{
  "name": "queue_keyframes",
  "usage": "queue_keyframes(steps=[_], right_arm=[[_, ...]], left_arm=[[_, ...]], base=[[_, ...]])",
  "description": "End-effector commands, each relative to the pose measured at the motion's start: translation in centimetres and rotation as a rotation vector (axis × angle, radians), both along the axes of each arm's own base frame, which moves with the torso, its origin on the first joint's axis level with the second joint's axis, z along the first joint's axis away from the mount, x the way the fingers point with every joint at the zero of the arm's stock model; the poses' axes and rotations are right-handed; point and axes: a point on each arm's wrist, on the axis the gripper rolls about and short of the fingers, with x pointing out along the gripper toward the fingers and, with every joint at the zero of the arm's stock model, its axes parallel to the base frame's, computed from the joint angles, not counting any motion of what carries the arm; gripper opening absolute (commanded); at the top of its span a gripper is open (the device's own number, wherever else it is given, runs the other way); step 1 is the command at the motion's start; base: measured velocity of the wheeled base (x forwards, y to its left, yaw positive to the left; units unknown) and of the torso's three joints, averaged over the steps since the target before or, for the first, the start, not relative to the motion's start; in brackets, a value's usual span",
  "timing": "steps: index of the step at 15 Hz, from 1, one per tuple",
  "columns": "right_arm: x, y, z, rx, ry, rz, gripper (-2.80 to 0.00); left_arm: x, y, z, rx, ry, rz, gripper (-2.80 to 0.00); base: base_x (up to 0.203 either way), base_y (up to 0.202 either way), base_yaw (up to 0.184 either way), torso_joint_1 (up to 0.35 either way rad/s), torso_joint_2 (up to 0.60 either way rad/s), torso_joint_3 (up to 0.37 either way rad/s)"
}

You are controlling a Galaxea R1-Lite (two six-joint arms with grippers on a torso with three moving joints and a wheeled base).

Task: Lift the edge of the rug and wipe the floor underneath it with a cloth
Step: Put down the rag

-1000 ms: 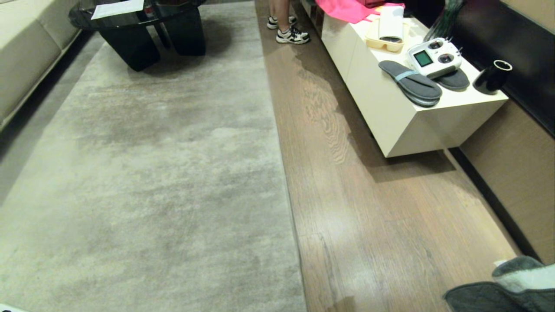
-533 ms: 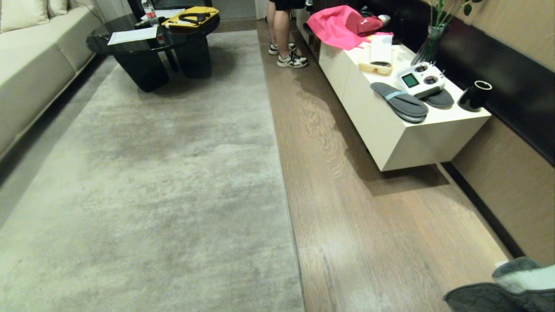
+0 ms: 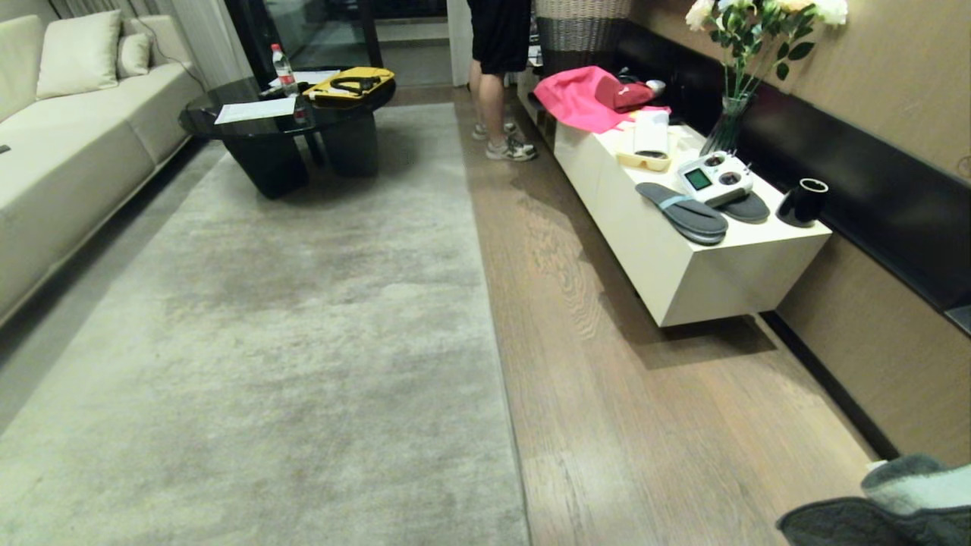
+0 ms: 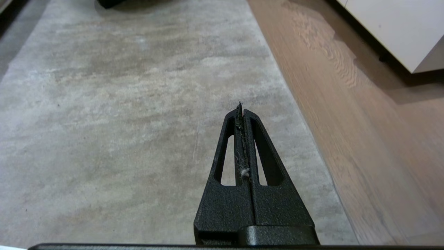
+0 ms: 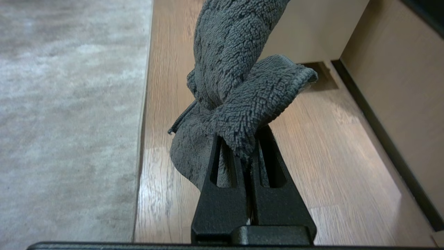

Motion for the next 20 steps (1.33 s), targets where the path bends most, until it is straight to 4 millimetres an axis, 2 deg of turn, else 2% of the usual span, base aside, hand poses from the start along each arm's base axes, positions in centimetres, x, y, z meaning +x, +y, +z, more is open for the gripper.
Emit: queue_keyframes(steps=[1,4,20], right_arm=[[0.0,0.0,0.0,-0.001,0.0,0.001,-2.8],[0.0,0.0,0.0,-0.001,0.001,0.001,-2.8],[0.01,0.0,0.0,-0.001,0.001,0.001,-2.8]], left_arm=[[0.0,0.0,0.0,0.0,0.0,0.0,-2.8],[0.0,0.0,-0.02,0.003,0.001,0.001,-2.8],[0.0,0.0,-0.02,-0.001,0.002,0.001,-2.8]], base=[[0.0,0.0,0.0,0.001,0.01,0.204],[0.0,0.0,0.0,-0.001,0.0,0.199],[0.0,0.0,0.0,0.001,0.0,0.014]])
